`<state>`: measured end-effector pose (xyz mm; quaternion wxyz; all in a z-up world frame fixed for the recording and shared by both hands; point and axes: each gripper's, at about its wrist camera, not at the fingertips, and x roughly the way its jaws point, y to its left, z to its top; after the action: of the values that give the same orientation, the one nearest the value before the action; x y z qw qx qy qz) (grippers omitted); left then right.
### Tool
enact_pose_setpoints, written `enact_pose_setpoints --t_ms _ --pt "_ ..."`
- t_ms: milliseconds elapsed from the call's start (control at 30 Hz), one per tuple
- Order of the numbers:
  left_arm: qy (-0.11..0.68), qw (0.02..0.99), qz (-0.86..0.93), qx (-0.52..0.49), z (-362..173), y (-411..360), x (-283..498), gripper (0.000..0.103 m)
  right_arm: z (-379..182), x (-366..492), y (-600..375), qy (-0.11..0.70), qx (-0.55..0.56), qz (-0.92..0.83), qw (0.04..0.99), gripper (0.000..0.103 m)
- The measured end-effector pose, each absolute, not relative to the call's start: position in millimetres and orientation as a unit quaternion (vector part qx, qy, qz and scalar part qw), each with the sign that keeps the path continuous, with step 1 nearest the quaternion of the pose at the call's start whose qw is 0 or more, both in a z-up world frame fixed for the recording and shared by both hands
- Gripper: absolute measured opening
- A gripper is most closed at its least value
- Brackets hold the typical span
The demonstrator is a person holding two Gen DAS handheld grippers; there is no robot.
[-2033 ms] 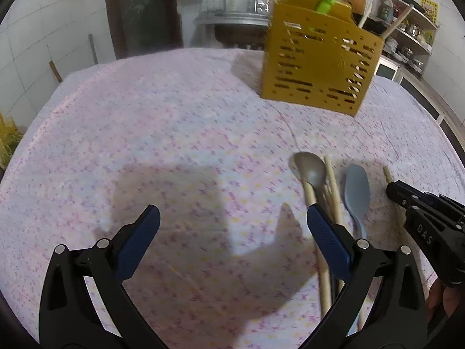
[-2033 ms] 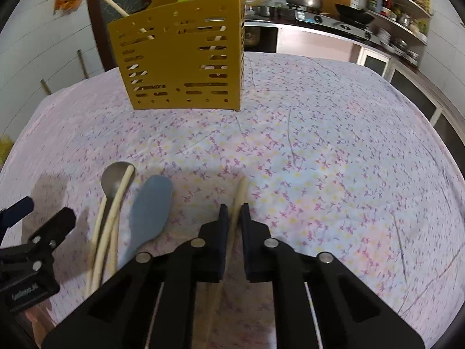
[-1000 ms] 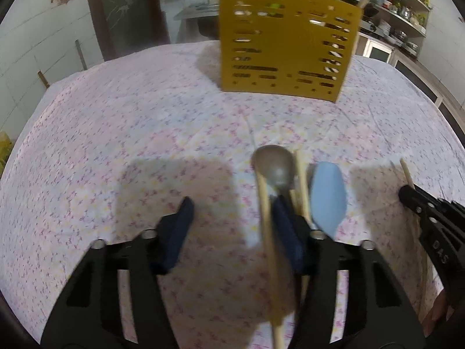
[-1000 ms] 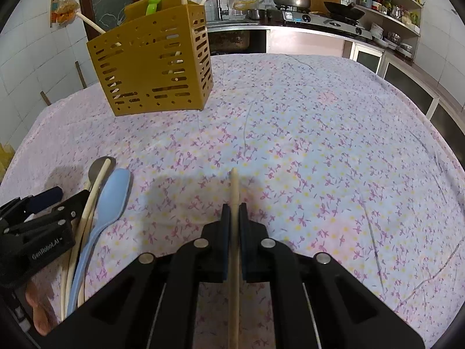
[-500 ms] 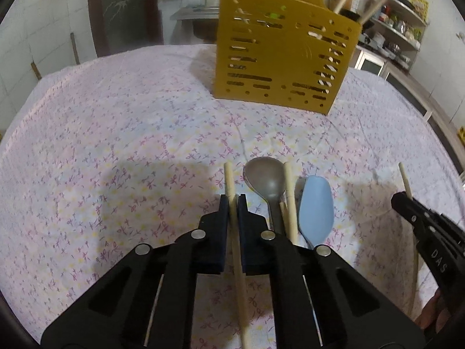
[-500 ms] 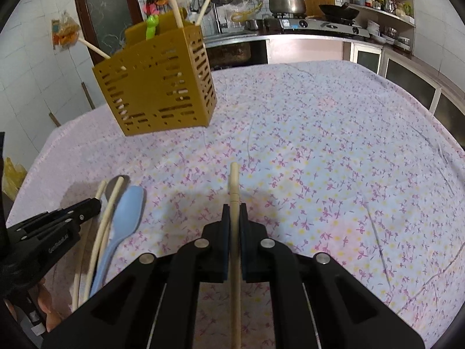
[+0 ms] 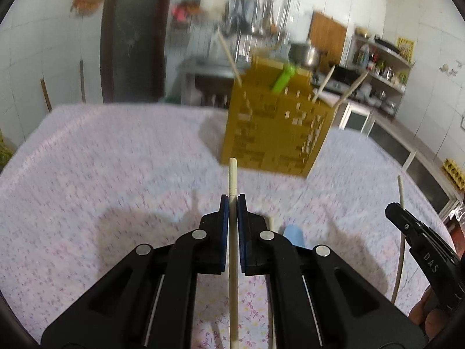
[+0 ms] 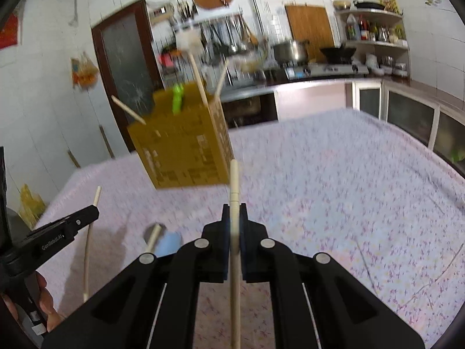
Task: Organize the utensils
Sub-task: 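Lift both held chopsticks and carry them toward the yellow holder, then lower both chopsticks into the holder and open both tools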
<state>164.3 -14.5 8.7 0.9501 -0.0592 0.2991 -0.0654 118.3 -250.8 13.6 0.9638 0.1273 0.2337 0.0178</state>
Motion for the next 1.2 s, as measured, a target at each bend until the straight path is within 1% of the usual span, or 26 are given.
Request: enact_pose_setpoints --t_ms 133,433,600,900,1100,1200 --pt "0.254 0.964 -0.058 -0.056 23 -10 151 0.005 29 103 -245 0.17 0.11 0.018 0.979 0.006" --pt "0.183 0.979 -0.064 -0.063 47 -1 126 0.005 47 80 -240 0.088 0.089 0.017 0.992 0.006" --pt "0.167 0.982 -0.066 -0.052 52 -5 121 0.005 53 70 -234 0.066 0.078 0.016 0.995 0.006" --pt "0.163 0.984 -0.064 -0.035 52 -10 118 0.005 60 65 -227 0.07 0.061 0.016 0.996 0.006" --pt "0.151 0.986 -0.066 -0.029 70 -10 117 0.005 85 63 -220 0.047 0.038 0.023 0.998 0.006" --pt "0.129 0.989 -0.067 -0.022 89 -8 122 0.005 108 68 -218 0.026 0.037 0.029 0.999 0.006"
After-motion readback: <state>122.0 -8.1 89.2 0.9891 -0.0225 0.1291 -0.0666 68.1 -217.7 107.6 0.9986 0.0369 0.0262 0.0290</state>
